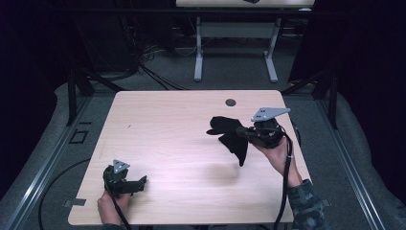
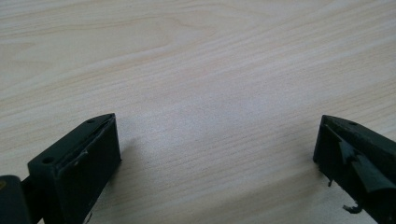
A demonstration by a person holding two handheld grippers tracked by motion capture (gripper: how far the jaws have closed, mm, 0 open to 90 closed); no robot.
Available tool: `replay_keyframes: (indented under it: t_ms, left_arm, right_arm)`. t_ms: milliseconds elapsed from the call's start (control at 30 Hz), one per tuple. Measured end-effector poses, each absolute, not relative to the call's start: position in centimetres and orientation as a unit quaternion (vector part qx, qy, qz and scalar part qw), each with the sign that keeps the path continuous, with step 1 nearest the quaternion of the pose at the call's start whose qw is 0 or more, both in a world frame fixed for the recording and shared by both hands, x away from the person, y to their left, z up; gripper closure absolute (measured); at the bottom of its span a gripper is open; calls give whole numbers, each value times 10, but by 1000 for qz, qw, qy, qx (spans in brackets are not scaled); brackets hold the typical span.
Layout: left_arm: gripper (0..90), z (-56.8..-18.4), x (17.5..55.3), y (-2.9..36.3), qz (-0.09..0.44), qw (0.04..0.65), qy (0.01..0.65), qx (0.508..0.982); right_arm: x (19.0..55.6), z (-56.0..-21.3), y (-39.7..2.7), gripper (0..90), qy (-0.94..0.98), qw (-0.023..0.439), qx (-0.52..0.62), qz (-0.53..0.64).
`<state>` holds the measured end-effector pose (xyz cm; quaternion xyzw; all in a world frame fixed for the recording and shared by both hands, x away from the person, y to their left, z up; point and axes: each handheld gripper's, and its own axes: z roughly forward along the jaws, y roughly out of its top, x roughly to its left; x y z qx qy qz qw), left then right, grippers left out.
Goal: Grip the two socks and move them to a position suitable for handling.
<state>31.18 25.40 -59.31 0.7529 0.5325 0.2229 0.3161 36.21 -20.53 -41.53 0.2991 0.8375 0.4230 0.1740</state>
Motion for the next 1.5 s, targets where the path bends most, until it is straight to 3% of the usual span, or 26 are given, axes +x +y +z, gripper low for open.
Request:
replay_keyframes:
  t_ms: [433, 600, 733, 833, 967, 1033, 1167, 1300, 1500]
  left_arm:
    - [4, -593, 312, 254, 223, 317, 533, 752]
    - [4, -593, 312, 254, 223, 317, 533, 752]
    - [4, -593, 312, 254, 223, 317, 533, 752]
    - [4, -593, 312, 254, 223, 317, 533, 752]
    - [4, -593, 312, 254, 223, 317, 533, 752]
    - [4, -593, 312, 254, 223, 317, 533, 752]
    - [4, -593, 312, 254, 223, 317, 533, 752]
    - [4, -593, 312, 254, 222, 317, 533, 752]
    - [5, -593, 313, 253, 219, 320, 533, 752]
  right_arm:
    - [330, -433, -157, 876, 878, 128, 231, 399]
    - [328, -459, -124, 875, 904, 96, 197, 367]
    - [331, -502, -90, 870, 925, 56, 174, 334]
    - [331, -524, -74, 838, 931, 39, 171, 321]
    - [332, -539, -65, 678, 932, 24, 174, 316]
    - [332, -536, -72, 566, 927, 27, 179, 328]
    - [332, -518, -104, 488, 901, 44, 217, 373]
    - [333, -511, -148, 473, 879, 58, 270, 388]
    - [321, -532, -194, 463, 864, 46, 338, 371]
